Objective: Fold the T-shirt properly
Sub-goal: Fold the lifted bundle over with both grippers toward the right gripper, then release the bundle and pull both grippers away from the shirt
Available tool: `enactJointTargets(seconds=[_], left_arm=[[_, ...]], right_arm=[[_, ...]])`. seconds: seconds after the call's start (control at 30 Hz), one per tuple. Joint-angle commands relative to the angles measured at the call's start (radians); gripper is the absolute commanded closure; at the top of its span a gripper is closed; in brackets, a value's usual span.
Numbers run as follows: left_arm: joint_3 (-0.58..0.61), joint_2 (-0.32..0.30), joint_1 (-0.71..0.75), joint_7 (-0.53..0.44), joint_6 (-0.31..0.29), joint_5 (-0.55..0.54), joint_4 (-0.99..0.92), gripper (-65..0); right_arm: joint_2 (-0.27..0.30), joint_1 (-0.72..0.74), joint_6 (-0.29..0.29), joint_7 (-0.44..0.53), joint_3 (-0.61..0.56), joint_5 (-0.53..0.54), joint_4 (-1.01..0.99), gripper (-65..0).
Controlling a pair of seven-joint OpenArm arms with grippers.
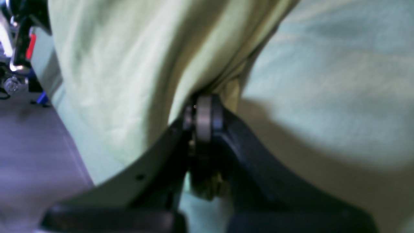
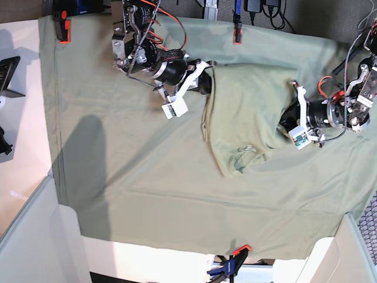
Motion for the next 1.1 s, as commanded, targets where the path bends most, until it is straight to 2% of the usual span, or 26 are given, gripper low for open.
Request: enactJointTargets(seconds=[0.0,0.43,0.77,0.93,1.07], left_arm=[[-0.005,-0.005,-0.016,0.002,0.005,0.006,0.005,0.0],[-0.005,-0.009,-0.016,-0.010,0.005,0.006,0.005,0.0],[-0.006,-0.100,-0.035,-0.025,0.005,0.006,0.005,0.0],[-0.009,-0.148,-0.068,-0.025,0.005,-0.001,0.006,0.0],[-0.074,-0.181,-0.062,-0.015,0.005,-0.095,0.011,0.0]], right_arm=[[-0.003,0.002,0.010,0.003,-0.003,0.026,0.024,0.0],[-0.003,-0.033,0.011,-0.002,-0.072,-0.005,0.086,0.0],[-0.002,-0.033,0.010,0.002,-0.070,-0.100,0.135,0.0],[0.021,-0.032,0.008,0.013,-0.068,-0.147,0.146,0.0],[0.049,-0.032,0.008,0.013,-0.024,-0.153,0.169,0.0]])
